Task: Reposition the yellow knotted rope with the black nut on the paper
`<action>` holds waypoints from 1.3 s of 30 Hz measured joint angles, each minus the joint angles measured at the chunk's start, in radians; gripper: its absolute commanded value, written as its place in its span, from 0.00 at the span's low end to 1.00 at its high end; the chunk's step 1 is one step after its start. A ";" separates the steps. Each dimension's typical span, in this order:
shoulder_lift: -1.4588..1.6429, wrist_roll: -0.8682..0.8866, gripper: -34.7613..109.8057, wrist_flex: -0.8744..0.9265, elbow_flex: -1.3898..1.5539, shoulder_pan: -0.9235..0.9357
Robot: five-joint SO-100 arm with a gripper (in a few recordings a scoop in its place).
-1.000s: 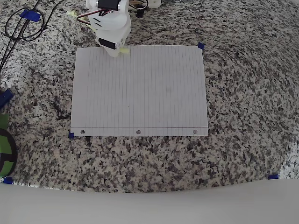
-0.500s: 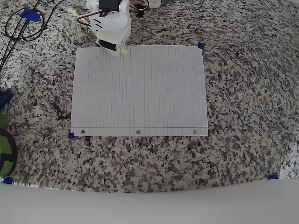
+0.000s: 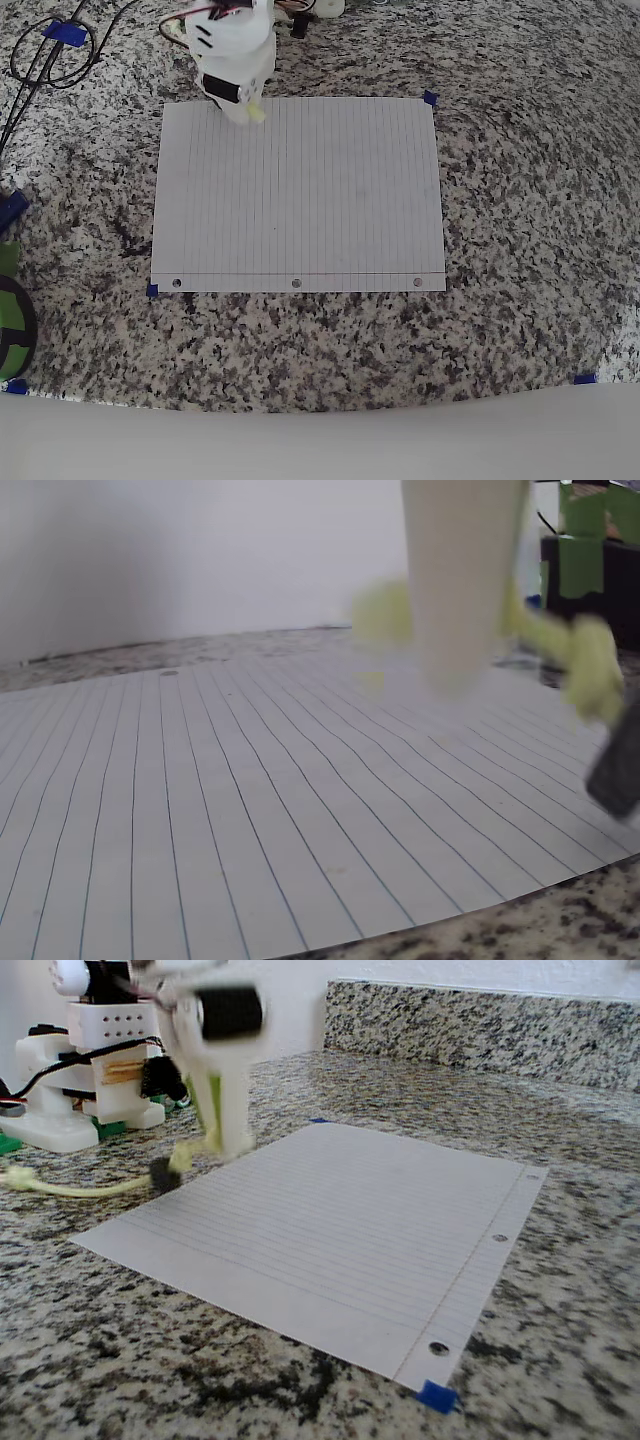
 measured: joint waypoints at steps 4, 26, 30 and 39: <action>0.227 -0.051 0.24 0.003 0.000 0.038; 0.644 -0.074 0.24 -0.072 -0.003 0.213; 0.551 -0.091 0.24 -0.170 -0.005 0.298; 0.534 -0.091 0.24 -0.144 -0.005 0.316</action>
